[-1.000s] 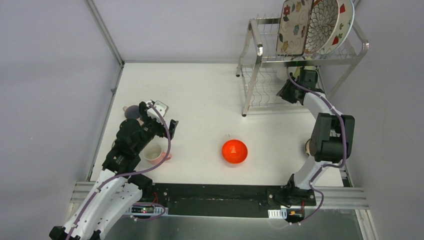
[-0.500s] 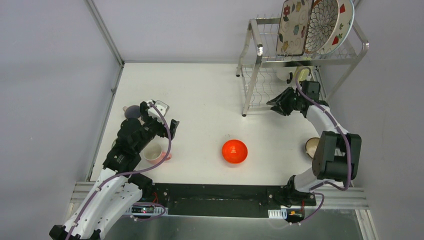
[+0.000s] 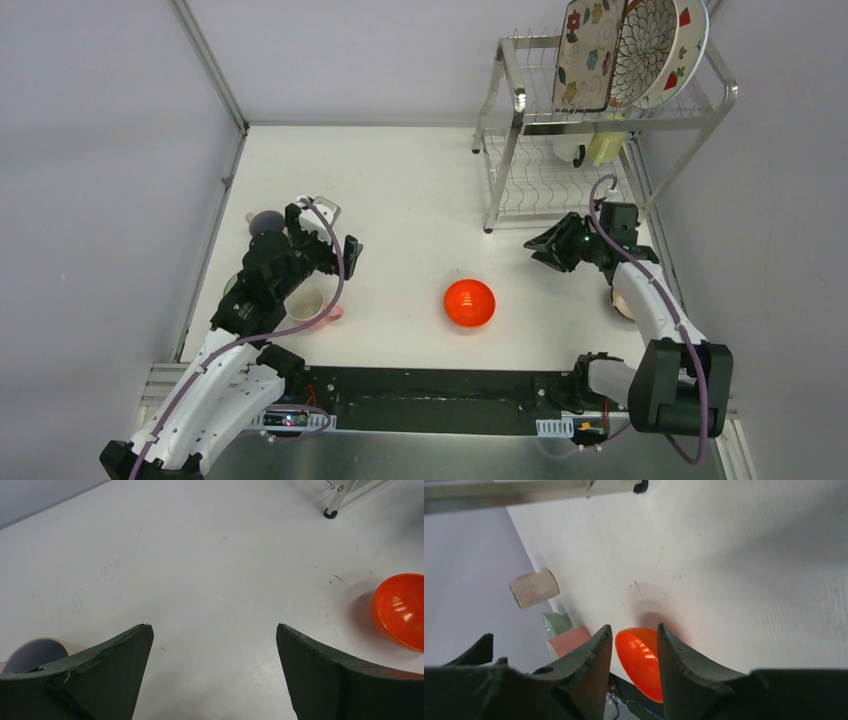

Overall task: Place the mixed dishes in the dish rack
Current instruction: Pick up the cup at the center of the board.

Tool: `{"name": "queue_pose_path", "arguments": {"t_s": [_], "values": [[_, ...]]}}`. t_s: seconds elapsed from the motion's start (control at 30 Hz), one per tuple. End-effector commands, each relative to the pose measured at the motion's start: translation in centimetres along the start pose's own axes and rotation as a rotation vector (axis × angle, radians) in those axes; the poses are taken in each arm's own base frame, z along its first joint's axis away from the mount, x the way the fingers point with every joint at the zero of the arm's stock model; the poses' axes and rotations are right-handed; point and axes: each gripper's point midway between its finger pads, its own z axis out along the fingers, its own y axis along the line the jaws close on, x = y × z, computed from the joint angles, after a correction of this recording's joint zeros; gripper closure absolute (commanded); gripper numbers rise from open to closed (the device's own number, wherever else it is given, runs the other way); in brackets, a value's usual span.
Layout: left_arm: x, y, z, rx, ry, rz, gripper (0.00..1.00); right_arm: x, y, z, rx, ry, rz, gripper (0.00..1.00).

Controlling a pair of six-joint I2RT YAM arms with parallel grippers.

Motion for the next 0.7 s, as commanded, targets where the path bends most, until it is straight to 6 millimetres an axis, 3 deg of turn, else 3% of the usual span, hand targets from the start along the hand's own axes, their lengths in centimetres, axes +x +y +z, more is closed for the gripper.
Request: {"name": "queue_pose_path", "arguments": {"t_s": [0.0,0.2,0.37,0.57,0.67], "values": [[-0.2,0.5,-0.1,-0.055,0.032,-0.085,0.01,2.6,1.2,-1.1,-0.004,0.011,-0.094,0.59],[1.5,3.1,-0.2,-0.250,0.079,-0.228,0.01,5.7,2.9,-2.8,0.015,-0.026,-0.275,0.59],[4.8,6.7,-2.4,-0.590,0.174,-0.445,0.01,6.5,3.9,-4.0,0.044,-0.071,-0.361,0.59],[6.1,6.7,-5.1,-0.718,0.273,-0.608,0.01,7.0,4.3,-4.3,0.073,-0.073,-0.434,0.59],[6.1,5.8,-6.7,-0.750,0.329,-0.740,0.01,7.2,4.3,-4.3,0.103,-0.066,-0.442,0.59]]}}
